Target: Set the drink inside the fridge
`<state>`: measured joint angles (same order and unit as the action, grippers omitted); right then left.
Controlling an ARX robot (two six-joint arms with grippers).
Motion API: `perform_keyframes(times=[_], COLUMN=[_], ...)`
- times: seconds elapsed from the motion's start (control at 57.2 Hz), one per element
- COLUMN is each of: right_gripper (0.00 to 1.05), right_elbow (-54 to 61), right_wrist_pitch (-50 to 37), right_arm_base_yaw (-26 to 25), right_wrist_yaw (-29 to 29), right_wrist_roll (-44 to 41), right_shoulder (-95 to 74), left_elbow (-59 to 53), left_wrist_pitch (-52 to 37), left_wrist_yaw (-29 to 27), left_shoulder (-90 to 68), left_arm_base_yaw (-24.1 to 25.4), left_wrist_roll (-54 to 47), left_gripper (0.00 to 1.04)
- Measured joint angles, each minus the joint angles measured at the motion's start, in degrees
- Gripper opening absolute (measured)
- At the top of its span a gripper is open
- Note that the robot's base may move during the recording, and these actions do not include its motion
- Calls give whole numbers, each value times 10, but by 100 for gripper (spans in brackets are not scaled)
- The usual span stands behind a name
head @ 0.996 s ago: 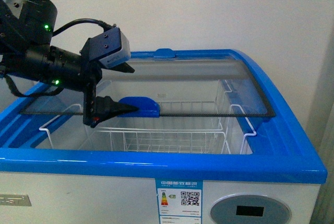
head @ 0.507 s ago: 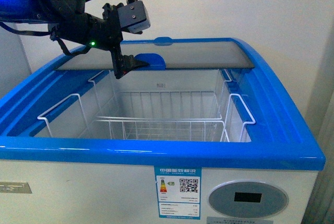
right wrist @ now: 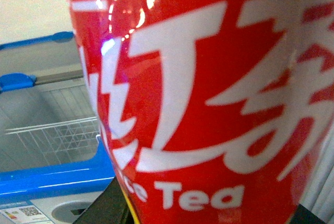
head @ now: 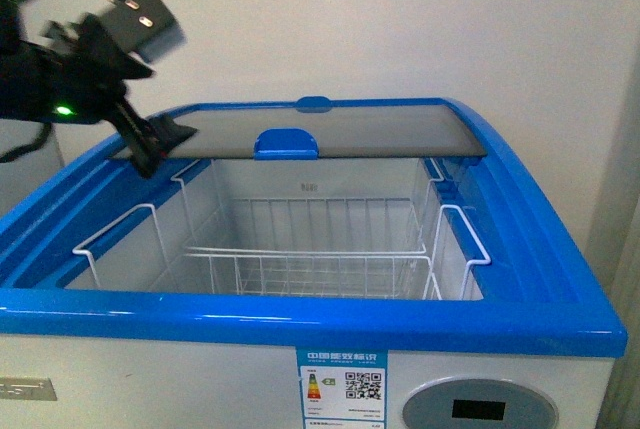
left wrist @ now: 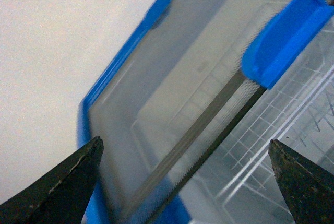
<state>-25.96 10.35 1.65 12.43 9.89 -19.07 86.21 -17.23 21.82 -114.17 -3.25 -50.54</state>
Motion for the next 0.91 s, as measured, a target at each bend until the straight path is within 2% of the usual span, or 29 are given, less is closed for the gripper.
perform_keyframes(times=[0.105, 0.227, 0.245, 0.262, 0.315, 0.367, 0.419, 0.472, 0.507, 0.594, 0.769, 0.821, 0.909], right_gripper=[36, 36, 36, 36, 36, 36, 36, 36, 36, 36, 36, 36, 36], right_elbow=[0, 0, 0, 0, -1, -21, -66, -110, -122, -163, -298, -353, -435], right_wrist_pitch=[0, 0, 0, 0, 4, 52, 148, 240, 257, 249, 144, 150, 214], right_arm_base_yaw=[0, 0, 0, 0, -2, -14, -32, -29, -22, -2, 19, 40, 71], right_wrist_yaw=[0, 0, 0, 0, -7, -46, -111, -186, -217, -301, -325, -337, -330], right_wrist_roll=[0, 0, 0, 0, 0, -6, -15, -40, -54, -137, -330, -411, -557], right_shoulder=[0, 0, 0, 0, -2, -15, -44, -76, -84, -125, -292, -364, -489], left_elbow=[-110, -282, -306, -349, -391, -443, -506, -564, -598, -648, -720, -734, -756], left_wrist_pitch=[-14, 26, 23, -9, -42, -61, -55, -55, -59, -70, -79, -80, -79], left_wrist_yaw=[-24, 0, -9, -49, -82, -90, -87, -92, -97, -111, -142, -149, -159], left_shoulder=[110, 303, 328, 367, 407, 463, 541, 612, 652, 693, 742, 759, 781], left_arm_base_yaw=[26, 91, 98, 107, 119, 136, 159, 163, 159, 143, 112, 104, 93], left_wrist_roll=[90, 233, 257, 299, 342, 396, 436, 462, 475, 490, 500, 502, 502], left_gripper=[97, 97, 95, 90, 85, 78, 69, 60, 53, 37, 3, 3, 3])
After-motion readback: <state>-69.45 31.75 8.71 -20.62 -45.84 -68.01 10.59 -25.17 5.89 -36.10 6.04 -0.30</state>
